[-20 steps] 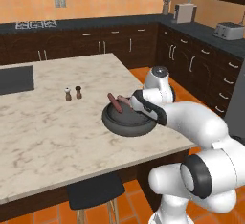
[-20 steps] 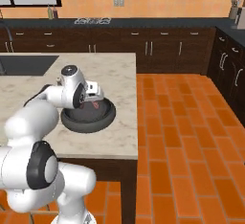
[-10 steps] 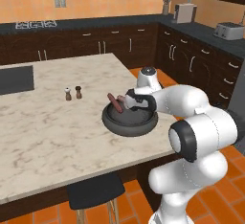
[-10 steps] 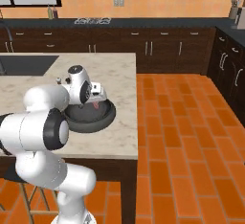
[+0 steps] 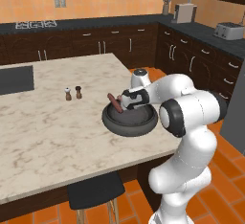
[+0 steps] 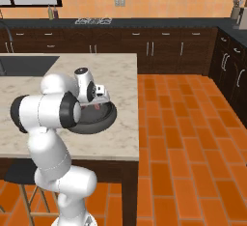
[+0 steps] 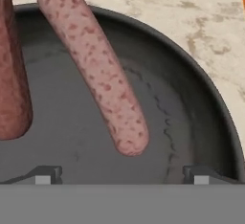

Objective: Place one bun and one sausage from the bowl on each plate.

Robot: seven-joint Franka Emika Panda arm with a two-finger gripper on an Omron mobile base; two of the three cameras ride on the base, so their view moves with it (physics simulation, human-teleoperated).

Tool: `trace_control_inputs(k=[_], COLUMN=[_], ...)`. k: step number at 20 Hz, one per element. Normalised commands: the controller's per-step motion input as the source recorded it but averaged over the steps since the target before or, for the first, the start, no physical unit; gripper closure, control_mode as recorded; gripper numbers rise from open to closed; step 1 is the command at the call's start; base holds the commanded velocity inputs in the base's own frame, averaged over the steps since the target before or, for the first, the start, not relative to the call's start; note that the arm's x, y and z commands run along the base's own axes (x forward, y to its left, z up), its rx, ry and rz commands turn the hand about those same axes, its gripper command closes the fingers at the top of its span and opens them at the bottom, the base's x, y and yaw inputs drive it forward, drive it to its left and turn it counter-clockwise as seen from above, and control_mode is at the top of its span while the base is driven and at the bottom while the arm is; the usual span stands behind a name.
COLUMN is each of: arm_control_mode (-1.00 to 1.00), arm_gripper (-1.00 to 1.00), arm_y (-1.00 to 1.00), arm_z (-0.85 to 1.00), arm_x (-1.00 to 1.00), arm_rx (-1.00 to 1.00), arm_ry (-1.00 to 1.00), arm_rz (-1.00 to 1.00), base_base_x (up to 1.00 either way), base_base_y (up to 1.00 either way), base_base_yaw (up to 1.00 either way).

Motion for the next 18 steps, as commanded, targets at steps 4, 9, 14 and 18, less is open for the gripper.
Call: trace_control_inputs(k=[4,9,14,18], arm_control_mode=[-1.0,-1.0,-1.0,-1.0], arm_gripper=[-1.0,-1.0,-1.0,1.0], arm_y=[0.0,0.0,0.0,0.0], arm_z=[-0.27,-0.18,-0.3,-0.17], arm_x=[0.36,0.31,0.01,0.01], arm_rx=[0.0,0.0,0.0,0.0], arm_ry=[0.02,0.0,0.0,0.0], arm_rz=[0.0,0.0,0.0,0.0], base_base_x=[0.0,0.0,0.0,0.0], base_base_y=[0.0,0.0,0.0,0.0], base_base_yaw=[0.0,0.0,0.0,0.0])
